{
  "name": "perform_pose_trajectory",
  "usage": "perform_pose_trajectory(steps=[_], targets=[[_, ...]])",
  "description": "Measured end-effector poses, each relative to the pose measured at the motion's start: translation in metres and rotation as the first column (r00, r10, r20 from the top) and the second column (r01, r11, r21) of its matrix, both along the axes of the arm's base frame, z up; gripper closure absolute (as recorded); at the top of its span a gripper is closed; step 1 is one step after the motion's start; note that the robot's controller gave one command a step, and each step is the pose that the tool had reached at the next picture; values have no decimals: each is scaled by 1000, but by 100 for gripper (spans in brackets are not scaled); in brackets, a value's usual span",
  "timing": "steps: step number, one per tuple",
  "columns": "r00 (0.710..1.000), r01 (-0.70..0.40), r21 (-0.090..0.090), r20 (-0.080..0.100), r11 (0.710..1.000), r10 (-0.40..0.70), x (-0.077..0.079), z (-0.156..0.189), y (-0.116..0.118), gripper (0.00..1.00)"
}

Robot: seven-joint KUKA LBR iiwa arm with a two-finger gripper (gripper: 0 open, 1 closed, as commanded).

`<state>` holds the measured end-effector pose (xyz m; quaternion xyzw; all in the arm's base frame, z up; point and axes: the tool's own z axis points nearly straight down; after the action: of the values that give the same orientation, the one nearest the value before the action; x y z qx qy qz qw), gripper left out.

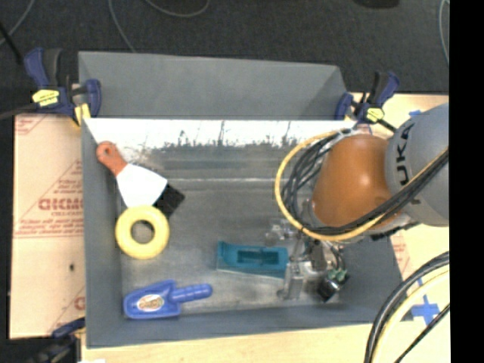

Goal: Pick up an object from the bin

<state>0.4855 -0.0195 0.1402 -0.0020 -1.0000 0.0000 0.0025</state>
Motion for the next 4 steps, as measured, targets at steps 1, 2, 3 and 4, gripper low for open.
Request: perform_pose_trajectory(steps=[1, 2, 3, 4], targets=[[1000, -1, -1, 7, 1000, 1, 2, 3, 0, 0], [997, 72, 0, 13, 997, -72, 19, -14, 6, 0], [866, 500, 1, 6, 866, -500, 25, -70, -5, 100], [867, 498, 1, 6, 867, -498, 25, -70, -5, 100]])
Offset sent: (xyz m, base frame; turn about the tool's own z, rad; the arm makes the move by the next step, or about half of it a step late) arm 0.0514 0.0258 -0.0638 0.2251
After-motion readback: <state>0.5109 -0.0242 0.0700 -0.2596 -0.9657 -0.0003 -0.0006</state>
